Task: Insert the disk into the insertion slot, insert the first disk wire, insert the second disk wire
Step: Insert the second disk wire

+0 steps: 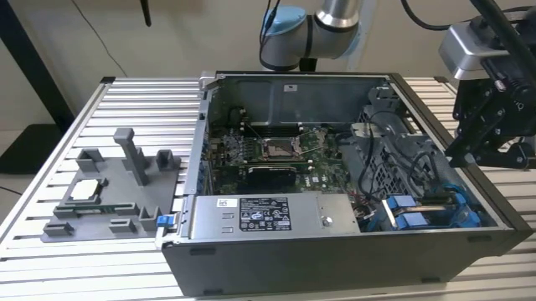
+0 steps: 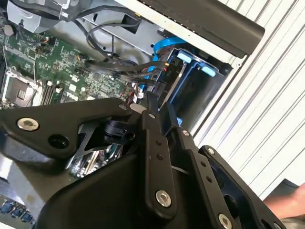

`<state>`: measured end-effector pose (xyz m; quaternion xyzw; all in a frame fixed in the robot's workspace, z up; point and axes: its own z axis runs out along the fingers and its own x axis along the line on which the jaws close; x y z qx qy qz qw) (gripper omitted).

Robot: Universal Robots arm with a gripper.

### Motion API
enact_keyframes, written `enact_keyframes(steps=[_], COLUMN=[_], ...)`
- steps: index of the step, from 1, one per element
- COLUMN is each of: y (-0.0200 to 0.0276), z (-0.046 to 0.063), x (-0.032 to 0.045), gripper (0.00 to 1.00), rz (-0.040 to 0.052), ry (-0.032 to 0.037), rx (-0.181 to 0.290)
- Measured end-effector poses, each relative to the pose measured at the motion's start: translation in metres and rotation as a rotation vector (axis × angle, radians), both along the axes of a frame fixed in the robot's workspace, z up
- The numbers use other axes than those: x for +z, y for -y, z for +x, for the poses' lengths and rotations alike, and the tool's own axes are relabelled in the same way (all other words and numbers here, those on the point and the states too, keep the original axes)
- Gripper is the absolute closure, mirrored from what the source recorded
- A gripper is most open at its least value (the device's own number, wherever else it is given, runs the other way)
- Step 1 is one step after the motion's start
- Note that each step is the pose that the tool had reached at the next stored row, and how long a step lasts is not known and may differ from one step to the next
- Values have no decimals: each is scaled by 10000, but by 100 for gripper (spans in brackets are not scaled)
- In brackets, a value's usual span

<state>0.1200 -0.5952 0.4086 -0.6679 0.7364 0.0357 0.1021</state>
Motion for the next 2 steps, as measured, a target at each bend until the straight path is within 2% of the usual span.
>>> enact_keyframes(steps=[2], y=[0], z=[0], x=[0], gripper=[0], rz=[0], ry=[0], rx=[0])
